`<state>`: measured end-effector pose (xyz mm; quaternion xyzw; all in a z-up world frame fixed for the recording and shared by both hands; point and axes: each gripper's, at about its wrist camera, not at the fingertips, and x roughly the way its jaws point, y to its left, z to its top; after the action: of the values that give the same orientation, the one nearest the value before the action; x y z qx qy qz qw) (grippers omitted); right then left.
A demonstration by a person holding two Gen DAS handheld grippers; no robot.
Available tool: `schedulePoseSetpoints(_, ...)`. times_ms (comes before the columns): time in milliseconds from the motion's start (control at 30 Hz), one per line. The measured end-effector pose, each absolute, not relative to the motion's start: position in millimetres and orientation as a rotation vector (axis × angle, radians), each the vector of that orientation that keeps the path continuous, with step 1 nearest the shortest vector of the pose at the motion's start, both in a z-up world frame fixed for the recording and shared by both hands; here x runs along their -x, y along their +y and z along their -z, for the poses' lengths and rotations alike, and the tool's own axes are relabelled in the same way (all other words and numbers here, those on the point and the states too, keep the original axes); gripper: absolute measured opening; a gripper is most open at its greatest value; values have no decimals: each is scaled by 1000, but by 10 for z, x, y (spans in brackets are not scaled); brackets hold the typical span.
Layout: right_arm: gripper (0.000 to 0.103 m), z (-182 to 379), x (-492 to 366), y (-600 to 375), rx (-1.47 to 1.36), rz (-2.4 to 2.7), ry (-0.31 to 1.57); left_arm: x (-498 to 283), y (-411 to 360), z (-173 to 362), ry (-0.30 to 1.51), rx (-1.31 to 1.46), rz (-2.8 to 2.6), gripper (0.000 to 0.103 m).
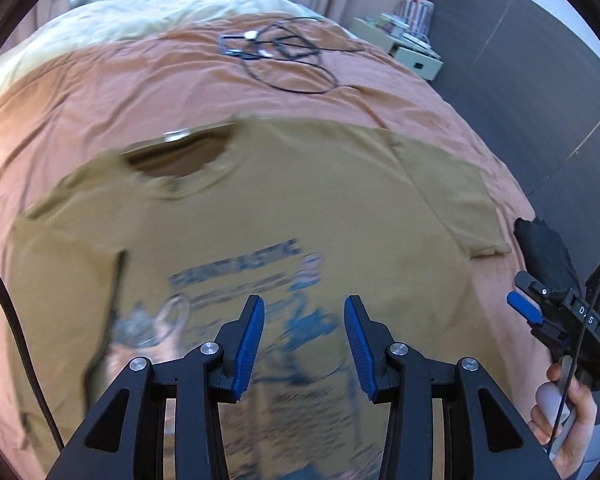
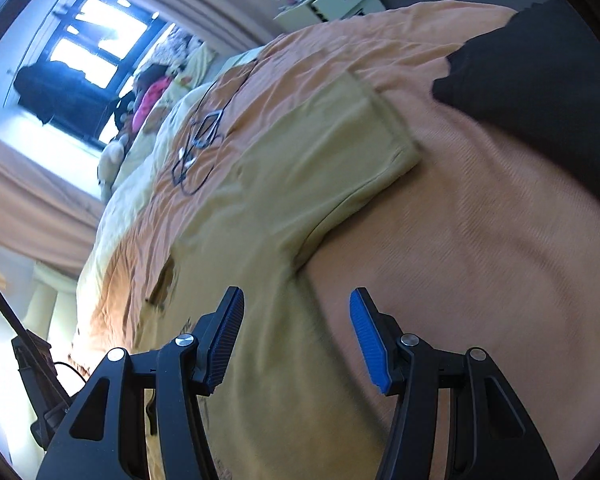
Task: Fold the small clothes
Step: 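Move the right gripper across to the shirt's other side edge, then grasp the other side edge of the shirt with the right gripper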
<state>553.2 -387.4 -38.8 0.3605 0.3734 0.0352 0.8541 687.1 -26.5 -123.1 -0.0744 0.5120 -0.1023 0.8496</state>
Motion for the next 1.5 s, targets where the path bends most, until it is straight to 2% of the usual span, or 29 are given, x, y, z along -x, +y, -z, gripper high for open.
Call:
schedulePoseSetpoints(300, 53, 488, -5615, -4008, -812, -31, 745, -7237, -851, 1475, 1081, 152, 293, 44)
schedulePoseSetpoints(367, 49, 516, -5641, -4016, -823, -27, 737, -7308, -936, 1539, 1085, 155, 308, 44)
schedulePoseSetpoints(533, 49, 630, -5704, -4049, -861, -12, 726, -7489, -1141, 1738, 1105, 169, 348, 44)
schedulePoseSetpoints(667, 42, 704, -5815, -4060, -872, -6, 741, -7569, -1238, 1834, 1114, 175, 368, 44)
schedulePoseSetpoints(767, 34, 716, -5893, -4077, -867, -2, 740, -7615, -1319, 1880, 1111, 179, 384, 42)
schedulePoseSetpoints(833, 22, 708, -5923, -4099, -867, -10, 736, -7645, -1388, 1903, 1113, 192, 398, 39)
schedulePoseSetpoints(867, 11, 713, -5927, -4111, -867, -17, 734, -7651, -1429, 1911, 1115, 204, 410, 35)
schedulePoseSetpoints(900, 5, 723, -5903, -4139, -875, -26, 727, -7651, -1456, 1918, 1118, 212, 421, 34)
schedulePoseSetpoints(967, 2, 698, -5869, -4160, -876, -31, 705, -7645, -1540, 1921, 1124, 227, 450, 28)
schedulePoseSetpoints(1067, 2, 601, -5779, -4159, -858, -63, 656, -7614, -1685, 1915, 1140, 243, 498, 23)
schedulePoseSetpoints(1500, 1, 464, -5706, -4012, -840, -203, 594, -7557, -1902, 1954, 1165, 259, 550, 18)
